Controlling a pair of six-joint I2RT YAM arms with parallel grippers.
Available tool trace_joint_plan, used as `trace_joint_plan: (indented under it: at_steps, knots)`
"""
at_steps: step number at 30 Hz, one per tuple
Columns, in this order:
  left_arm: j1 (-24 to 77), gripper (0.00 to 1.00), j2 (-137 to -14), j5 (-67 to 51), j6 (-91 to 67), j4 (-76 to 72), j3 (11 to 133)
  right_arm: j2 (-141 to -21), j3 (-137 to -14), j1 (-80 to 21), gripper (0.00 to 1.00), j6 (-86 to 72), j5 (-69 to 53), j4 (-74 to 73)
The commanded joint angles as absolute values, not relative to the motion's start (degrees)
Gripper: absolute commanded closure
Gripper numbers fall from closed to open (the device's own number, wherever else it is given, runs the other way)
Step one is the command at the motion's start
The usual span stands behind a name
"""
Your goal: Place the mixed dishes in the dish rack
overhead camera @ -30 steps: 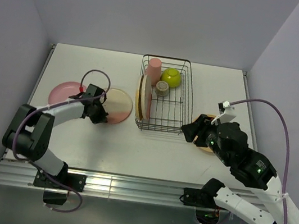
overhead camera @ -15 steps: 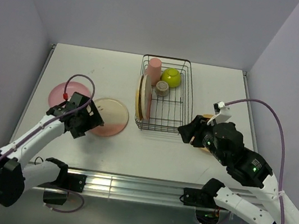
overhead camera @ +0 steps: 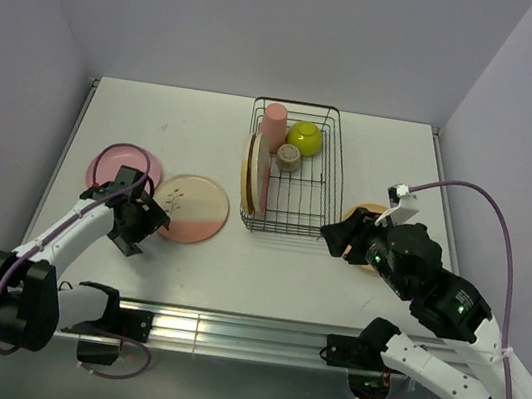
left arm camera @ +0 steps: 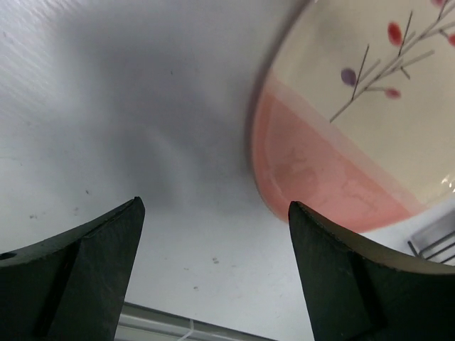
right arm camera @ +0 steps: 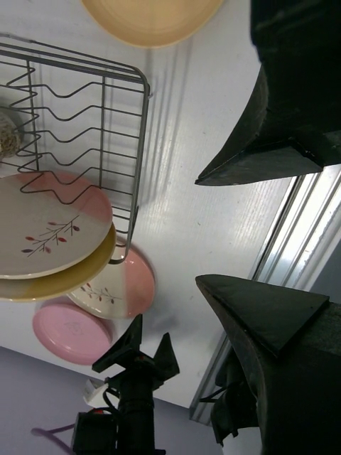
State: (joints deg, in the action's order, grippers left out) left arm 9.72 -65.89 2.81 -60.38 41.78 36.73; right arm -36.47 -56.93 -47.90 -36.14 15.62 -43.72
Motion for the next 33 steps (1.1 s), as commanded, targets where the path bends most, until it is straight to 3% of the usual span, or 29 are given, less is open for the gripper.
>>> trace_joint_plan:
  at_steps: [1,15,20,23,25,26,27,29,33]
  knots:
    - [6.9,0.13,-68.1,0.5,-60.7,36.7,36.9,-35.1,-57.1,-48.5,0.40,-35.9,17.1,-43.7]
    - [5.4,0.27,-80.2,5.8,-57.9,33.2,42.7,-35.8,-59.1,-48.9,0.41,-34.5,17.8,-44.6]
    - [5.5,0.53,-83.4,8.3,-55.1,33.3,43.7,-37.3,-59.6,-49.8,0.41,-33.7,17.8,-43.2]
    - [5.6,0.56,-84.5,11.1,-54.0,34.0,43.5,-39.5,-60.8,-54.2,0.42,-32.1,22.4,-43.3]
    - [5.5,0.65,-84.3,12.1,-53.4,33.8,42.8,-41.5,-62.7,-58.5,0.42,-31.6,26.7,-43.9]
    - [5.5,0.72,-84.0,12.0,-53.2,33.6,42.6,-44.0,-63.5,-61.1,0.42,-30.9,29.2,-44.8]
    - [5.5,0.86,-83.7,11.7,-53.0,33.4,42.5,-45.4,-64.3,-66.0,0.42,-30.5,33.1,-45.1]
    - [5.4,1.00,-83.3,10.8,-52.6,33.7,42.8,-50.2,-66.3,-70.9,0.42,-28.8,36.3,-44.7]
    - [5.4,1.00,-80.3,9.4,-50.6,35.9,44.7,-57.2,-67.8,-78.7,0.40,-22.3,38.4,-39.0]
